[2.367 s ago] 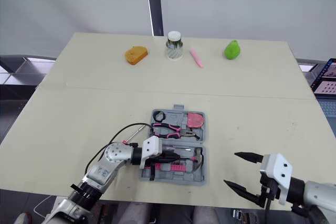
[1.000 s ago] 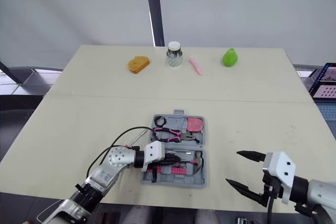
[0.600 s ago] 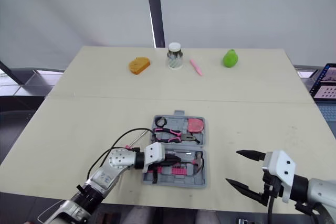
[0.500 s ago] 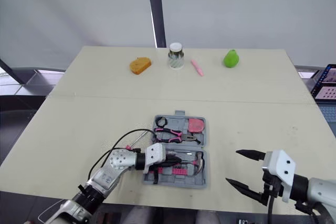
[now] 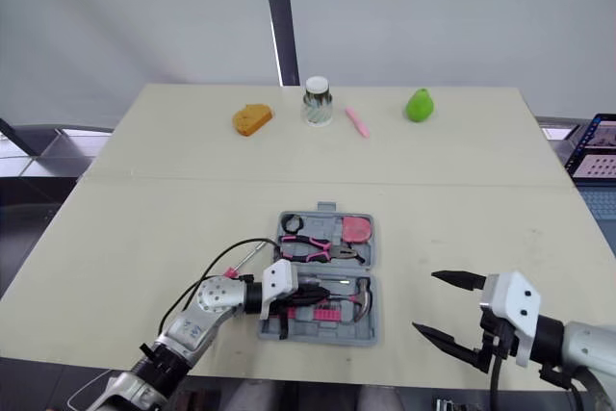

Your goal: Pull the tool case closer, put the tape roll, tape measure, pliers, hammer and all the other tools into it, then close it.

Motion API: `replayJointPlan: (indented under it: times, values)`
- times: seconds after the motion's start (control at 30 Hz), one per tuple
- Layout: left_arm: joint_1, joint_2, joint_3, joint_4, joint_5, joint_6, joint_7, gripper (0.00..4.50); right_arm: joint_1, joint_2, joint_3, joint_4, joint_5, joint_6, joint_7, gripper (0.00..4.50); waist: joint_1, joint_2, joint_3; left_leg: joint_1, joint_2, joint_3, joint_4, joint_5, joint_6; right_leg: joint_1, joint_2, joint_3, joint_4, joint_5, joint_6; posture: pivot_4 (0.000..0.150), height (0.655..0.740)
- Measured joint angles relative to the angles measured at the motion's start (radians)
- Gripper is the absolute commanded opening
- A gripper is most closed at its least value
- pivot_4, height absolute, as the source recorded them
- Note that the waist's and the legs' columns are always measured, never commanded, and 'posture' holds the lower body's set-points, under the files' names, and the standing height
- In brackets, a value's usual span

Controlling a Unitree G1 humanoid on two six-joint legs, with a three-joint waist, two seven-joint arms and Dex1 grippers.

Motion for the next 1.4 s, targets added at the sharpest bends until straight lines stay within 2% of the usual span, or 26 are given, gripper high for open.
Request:
replayJointPlan:
  times: [0.13,0.23,0.43,0.7,0.93,1.13,1.4]
  values:
    - [0.04,0.039,0.057,-0.114,-0.078,0.128,-0.023,0.04,-0.012,0.004,0.032,0.007,0.0,0.0,0.0,4.5,-0.009,0.005,0.014,-0.001,0.0,-0.001,-0.001,0.001,-0.001,-0.001,0.0,-0.001,0.0,0.0,0.0,0.15,0.7159]
    - [0.048,0.071,0.123,-0.211,-0.144,0.213,-0.025,0.04,-0.038,0.007,0.047,0.01,0.0,-0.001,-0.002,4.5,-0.002,0.0,0.027,-0.005,0.0,-0.003,0.001,0.005,-0.007,-0.004,0.0,-0.003,0.0,0.001,0.001,0.15,0.7159]
    - [0.044,0.129,0.245,-0.429,-0.263,0.315,-0.025,0.04,-0.077,0.008,0.076,0.015,-0.002,-0.002,-0.01,4.5,0.006,-0.002,0.029,-0.008,-0.004,-0.003,0.002,0.004,-0.006,-0.003,-0.001,-0.007,-0.004,0.002,0.003,0.15,0.7159]
    - [0.129,0.194,0.416,-0.552,-0.358,0.304,-0.03,0.04,-0.088,0.012,0.105,0.027,-0.004,-0.002,-0.017,4.5,0.006,-0.007,0.036,-0.008,-0.002,-0.003,0.003,0.006,-0.008,-0.002,-0.001,-0.022,-0.003,0.002,0.004,0.15,0.7159]
    - [0.304,0.278,0.526,-0.6,-0.384,0.319,-0.044,0.04,-0.09,0.017,0.107,0.03,-0.011,-0.004,-0.019,4.5,0.009,-0.008,0.043,-0.007,-0.002,-0.003,0.002,0.006,-0.009,-0.001,-0.003,-0.021,-0.002,0.002,0.004,0.15,0.7159]
    - [0.459,0.296,0.569,-0.566,-0.38,0.249,-0.103,0.04,-0.064,0.023,0.098,0.028,-0.017,-0.002,-0.038,4.5,0.017,-0.008,0.044,-0.007,-0.002,-0.003,0.002,0.004,-0.009,-0.001,-0.004,-0.022,-0.004,0.001,0.003,0.15,0.7159]
    - [0.528,0.296,0.575,-0.515,-0.38,0.178,-0.157,0.04,-0.034,0.028,0.085,0.023,-0.017,-0.003,-0.046,4.5,0.022,-0.007,0.045,-0.008,-0.002,-0.003,0.002,0.002,-0.008,-0.002,-0.005,-0.023,-0.004,0.001,0.002,0.15,0.7159]
